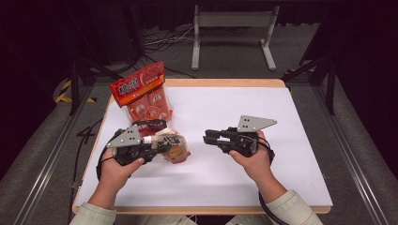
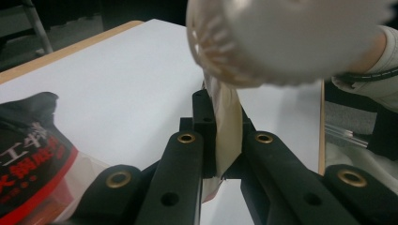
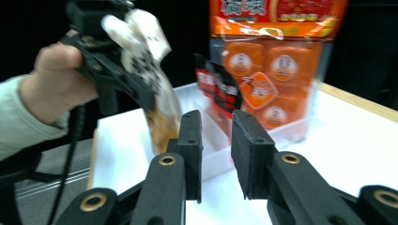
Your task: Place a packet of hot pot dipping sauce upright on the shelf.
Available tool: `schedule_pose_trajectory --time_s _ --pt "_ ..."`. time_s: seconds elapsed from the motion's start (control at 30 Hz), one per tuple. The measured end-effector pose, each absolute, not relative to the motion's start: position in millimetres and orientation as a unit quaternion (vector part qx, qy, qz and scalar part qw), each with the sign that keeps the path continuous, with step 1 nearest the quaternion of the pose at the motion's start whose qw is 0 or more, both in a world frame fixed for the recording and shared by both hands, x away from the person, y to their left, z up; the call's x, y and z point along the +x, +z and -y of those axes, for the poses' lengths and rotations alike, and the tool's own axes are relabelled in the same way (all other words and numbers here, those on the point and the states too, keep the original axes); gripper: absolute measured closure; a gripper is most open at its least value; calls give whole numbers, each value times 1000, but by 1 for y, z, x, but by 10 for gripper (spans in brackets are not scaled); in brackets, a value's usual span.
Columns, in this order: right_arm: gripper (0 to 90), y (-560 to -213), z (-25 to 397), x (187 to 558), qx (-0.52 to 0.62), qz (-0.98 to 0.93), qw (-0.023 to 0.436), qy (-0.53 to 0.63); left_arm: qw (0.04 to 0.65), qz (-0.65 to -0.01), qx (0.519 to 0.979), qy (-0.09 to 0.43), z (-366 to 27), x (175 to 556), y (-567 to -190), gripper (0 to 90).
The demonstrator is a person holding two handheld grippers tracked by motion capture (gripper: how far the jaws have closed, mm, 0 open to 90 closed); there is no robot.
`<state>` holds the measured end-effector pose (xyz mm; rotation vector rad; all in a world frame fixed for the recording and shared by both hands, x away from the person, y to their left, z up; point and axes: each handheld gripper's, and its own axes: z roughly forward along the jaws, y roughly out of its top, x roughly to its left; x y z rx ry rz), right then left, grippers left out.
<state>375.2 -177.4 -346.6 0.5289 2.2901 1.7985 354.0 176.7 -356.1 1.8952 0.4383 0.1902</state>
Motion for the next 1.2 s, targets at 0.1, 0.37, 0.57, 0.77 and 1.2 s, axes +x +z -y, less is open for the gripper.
schedule_pose_trajectory --time_s 0.1,0.37,0.57,0.77,1.2 --pt "737 -348 184 377 188 -769 95 603 559 -186 804 85 -182 355 -352 873" --pt "731 -351 198 379 205 -768 109 597 553 -189 807 84 -199 356 -338 873" --pt "731 -352 200 381 209 -768 111 595 550 -193 805 107 -209 356 -329 873" --pt "732 -355 200 383 211 -770 113 591 547 -217 798 130 -221 357 -324 874" --pt "737 -359 203 386 219 -769 115 589 527 -266 786 183 -231 364 -330 875"
